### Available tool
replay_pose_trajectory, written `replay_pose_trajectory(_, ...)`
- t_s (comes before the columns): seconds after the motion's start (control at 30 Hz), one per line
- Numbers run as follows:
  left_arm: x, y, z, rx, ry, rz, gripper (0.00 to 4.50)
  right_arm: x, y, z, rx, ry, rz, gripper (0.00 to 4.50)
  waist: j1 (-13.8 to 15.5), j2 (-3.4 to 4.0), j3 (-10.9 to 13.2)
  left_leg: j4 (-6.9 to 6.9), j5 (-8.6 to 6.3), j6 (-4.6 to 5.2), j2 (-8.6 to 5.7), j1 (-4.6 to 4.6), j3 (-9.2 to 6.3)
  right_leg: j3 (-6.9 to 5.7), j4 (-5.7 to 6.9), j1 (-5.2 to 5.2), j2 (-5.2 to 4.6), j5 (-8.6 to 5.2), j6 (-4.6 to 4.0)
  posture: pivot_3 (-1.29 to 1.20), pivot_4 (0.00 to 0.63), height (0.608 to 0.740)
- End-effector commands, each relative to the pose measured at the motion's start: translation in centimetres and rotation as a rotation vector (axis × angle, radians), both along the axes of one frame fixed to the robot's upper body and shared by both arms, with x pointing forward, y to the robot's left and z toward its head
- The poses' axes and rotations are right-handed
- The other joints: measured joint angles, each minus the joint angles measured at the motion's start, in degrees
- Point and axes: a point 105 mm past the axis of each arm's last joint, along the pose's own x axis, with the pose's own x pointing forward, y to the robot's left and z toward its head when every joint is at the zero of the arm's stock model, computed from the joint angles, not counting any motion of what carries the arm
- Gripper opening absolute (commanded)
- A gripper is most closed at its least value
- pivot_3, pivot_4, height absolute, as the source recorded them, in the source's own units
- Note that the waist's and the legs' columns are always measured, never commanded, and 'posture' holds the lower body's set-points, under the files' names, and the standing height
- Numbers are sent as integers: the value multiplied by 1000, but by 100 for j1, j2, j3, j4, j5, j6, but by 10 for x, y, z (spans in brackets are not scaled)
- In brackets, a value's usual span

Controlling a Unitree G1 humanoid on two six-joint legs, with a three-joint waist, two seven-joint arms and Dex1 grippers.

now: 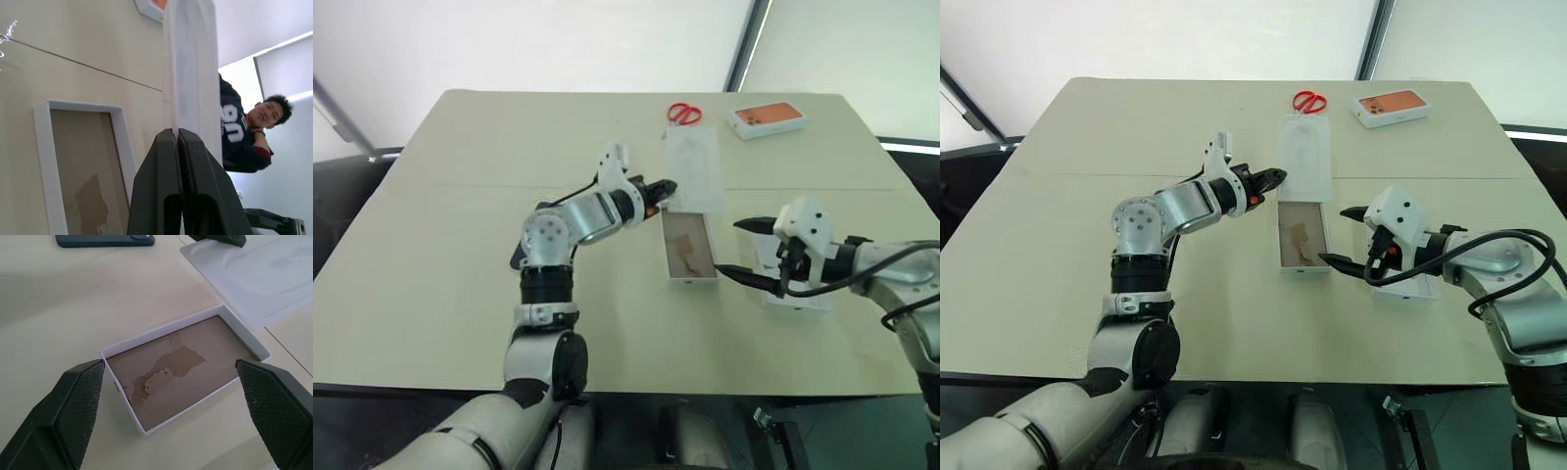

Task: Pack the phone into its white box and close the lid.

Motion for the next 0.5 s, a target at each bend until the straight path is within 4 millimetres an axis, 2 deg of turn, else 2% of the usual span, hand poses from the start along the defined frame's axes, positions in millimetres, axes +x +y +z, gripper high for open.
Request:
replay_pose_trajectory(0.03,-1,-7,4,10,-32,-41,24,-1,4,10,2,-48,14,4500,-2,0,0,0,0,0,0,0,-1,0,0,0,0,0,0,0,150,697)
replay_pose_trajectory(0.3,-32,-23,-21,82,50,-166,24,1,-15,12,-27,-58,-48,4500,8,0,0,1,0,0,3,-1,-3,1,2,-2,-1,0,1,0,150,697)
replay_pose_trajectory(0.5,-41,-21,-39,185,108,-141,24,4,-20,11,-38,-60,-61,4500,-7,0,0,0,0,0,4,1,-3,1,4,-2,0,0,1,0,150,697)
